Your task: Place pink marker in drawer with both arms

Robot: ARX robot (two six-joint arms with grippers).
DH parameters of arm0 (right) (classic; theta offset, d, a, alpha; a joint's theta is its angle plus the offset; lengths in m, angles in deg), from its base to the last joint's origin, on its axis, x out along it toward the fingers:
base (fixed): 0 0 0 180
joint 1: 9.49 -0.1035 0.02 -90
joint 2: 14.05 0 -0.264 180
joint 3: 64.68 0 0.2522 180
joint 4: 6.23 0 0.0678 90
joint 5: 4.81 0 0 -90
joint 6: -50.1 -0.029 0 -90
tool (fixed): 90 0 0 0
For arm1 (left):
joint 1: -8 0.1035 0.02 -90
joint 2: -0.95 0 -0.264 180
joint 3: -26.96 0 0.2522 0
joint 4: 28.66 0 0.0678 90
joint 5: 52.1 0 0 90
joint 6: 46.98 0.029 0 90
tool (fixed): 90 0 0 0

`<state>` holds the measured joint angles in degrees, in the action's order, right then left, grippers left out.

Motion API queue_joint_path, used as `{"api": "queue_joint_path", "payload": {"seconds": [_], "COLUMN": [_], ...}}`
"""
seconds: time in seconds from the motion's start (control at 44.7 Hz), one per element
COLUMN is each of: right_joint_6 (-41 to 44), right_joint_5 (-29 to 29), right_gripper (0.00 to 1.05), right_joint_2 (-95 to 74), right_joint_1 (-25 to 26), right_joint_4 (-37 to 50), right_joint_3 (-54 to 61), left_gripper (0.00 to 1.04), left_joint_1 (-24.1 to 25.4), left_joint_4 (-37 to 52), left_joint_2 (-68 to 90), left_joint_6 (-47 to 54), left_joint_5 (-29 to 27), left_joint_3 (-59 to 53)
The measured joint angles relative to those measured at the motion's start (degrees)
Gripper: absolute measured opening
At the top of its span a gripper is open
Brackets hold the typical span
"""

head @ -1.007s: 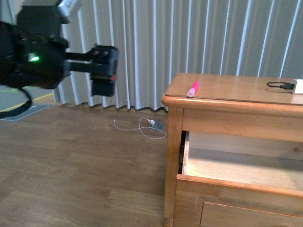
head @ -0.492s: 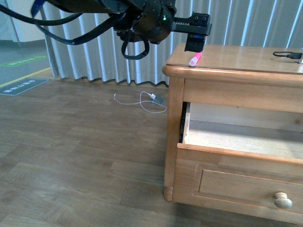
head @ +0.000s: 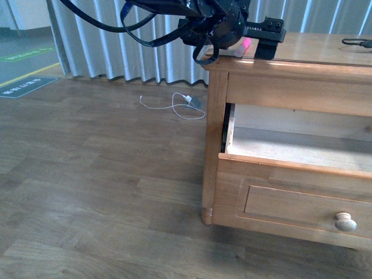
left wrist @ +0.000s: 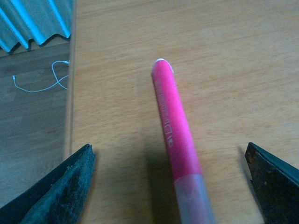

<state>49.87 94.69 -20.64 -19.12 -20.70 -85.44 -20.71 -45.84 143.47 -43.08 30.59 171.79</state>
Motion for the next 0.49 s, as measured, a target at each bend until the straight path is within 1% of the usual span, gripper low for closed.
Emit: {"api": "queue_joint_path", "payload": {"seconds": [0.179, 0.38, 0.447, 0.492], "right_joint_6": [0.0, 0.0, 0.0, 0.0], "right_joint_5": [0.0, 0.0, 0.0, 0.0], "right_gripper": [0.96, 0.96, 0.96, 0.96], "right_joint_2": [0.0, 0.0, 0.0, 0.0], "right_joint_1": [0.0, 0.0, 0.0, 0.0], "right_joint_4": [0.0, 0.0, 0.0, 0.0], "right_joint_3": [0.0, 0.0, 0.0, 0.0], "left_gripper": [0.99, 0.98, 0.90, 0.80], "left_joint_1": [-1.0, -1.4, -1.4, -1.4], "left_joint_4": [-3.5, -7.8, -8.0, -8.0], "left_joint_2": [4.5, 5.9, 5.9, 5.9], "left_joint_6": [-0.3, -0.5, -0.5, -0.5], "left_joint_5": [0.4, 0.2, 0.3, 0.4], "left_joint_3": [7.7, 11.2, 11.2, 11.1]}}
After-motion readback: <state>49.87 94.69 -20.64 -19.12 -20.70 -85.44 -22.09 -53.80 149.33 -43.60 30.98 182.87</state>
